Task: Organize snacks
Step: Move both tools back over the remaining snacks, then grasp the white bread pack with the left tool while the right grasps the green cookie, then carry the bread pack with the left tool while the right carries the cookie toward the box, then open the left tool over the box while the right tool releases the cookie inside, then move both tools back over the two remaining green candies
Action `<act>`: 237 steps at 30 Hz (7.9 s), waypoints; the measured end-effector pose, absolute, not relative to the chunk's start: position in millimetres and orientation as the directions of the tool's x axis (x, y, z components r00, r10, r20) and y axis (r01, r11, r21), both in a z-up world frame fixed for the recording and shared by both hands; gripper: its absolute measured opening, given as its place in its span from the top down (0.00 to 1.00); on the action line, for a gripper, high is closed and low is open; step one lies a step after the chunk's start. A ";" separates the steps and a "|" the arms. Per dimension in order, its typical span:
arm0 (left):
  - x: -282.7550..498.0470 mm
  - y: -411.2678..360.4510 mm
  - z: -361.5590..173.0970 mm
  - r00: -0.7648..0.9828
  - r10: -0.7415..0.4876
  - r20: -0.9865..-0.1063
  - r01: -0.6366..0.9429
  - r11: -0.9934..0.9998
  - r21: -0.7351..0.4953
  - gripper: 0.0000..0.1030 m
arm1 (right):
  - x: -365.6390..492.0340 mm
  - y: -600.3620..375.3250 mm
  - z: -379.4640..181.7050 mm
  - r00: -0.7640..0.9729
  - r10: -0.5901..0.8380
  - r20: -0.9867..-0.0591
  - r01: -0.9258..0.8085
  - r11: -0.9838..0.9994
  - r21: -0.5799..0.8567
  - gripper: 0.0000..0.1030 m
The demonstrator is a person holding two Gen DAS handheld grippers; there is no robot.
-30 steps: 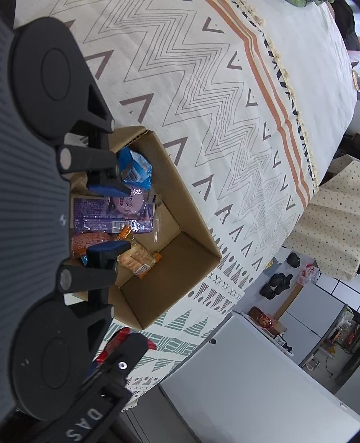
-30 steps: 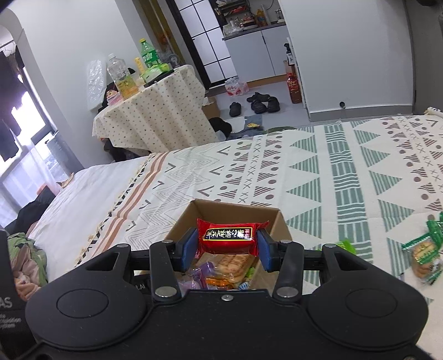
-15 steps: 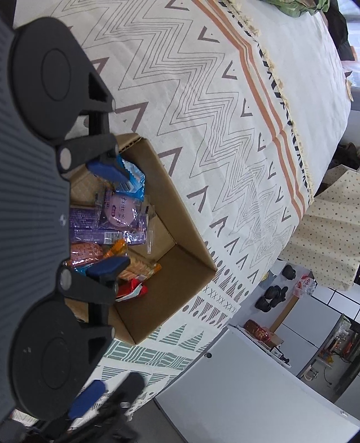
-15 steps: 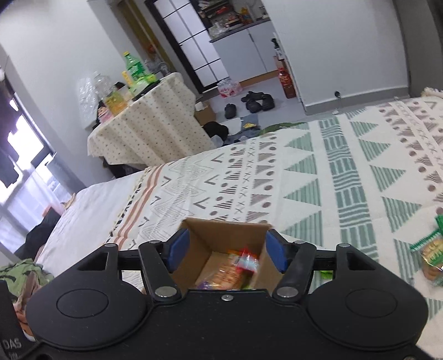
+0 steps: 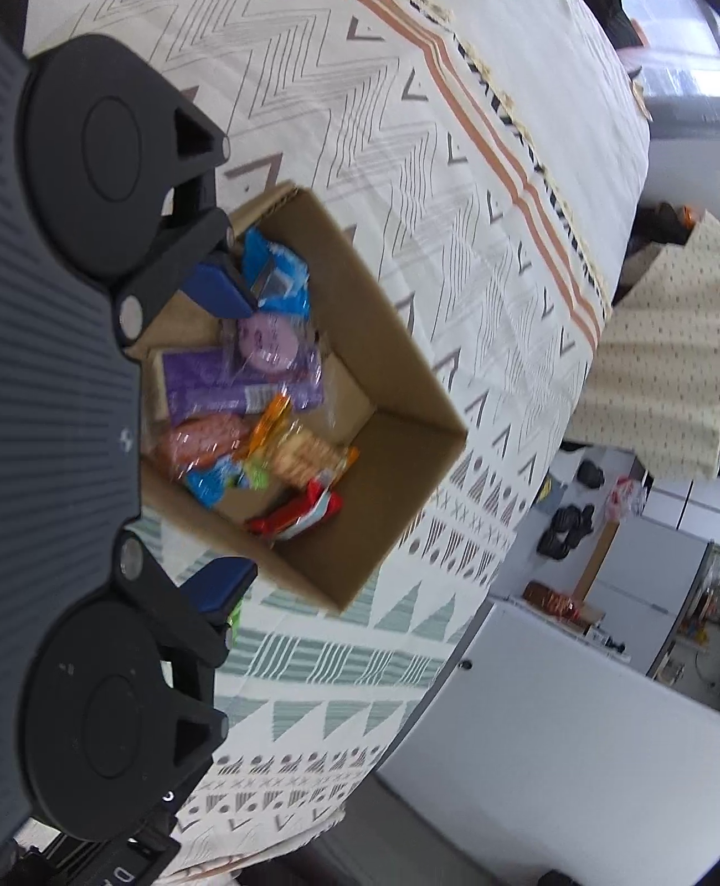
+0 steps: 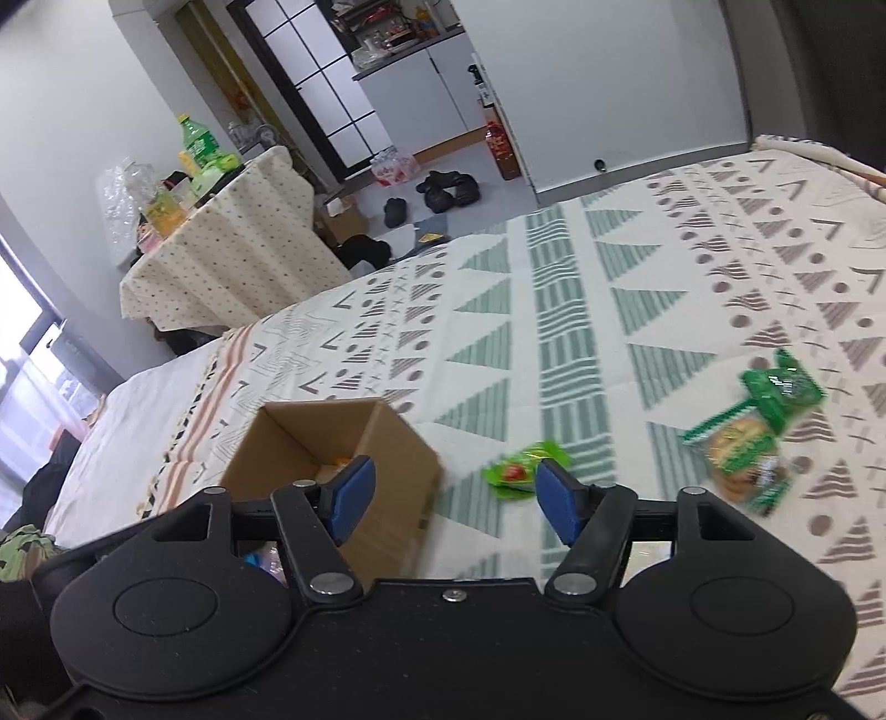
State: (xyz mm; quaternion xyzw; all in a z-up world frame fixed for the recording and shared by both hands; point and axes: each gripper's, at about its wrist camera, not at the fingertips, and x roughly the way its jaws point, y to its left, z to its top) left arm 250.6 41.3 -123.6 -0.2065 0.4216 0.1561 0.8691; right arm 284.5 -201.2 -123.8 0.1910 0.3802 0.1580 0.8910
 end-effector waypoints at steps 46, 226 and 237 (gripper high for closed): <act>295.0 -123.4 -193.1 0.553 -0.119 -0.825 -0.098 0.974 -0.206 0.02 | 270.6 -352.6 -204.7 0.726 0.311 -0.614 -0.028 0.905 0.425 0.10; 285.9 -47.6 -131.5 0.647 -0.003 -0.762 -0.220 0.956 -0.191 0.08 | 270.2 -283.9 -158.3 0.748 0.309 -0.587 -0.130 0.936 0.327 0.10; 316.7 -70.0 -156.0 0.645 -0.013 -0.764 -0.203 0.961 -0.188 0.08 | 295.1 -318.1 -196.4 0.764 0.297 -0.573 -0.068 0.920 0.386 0.13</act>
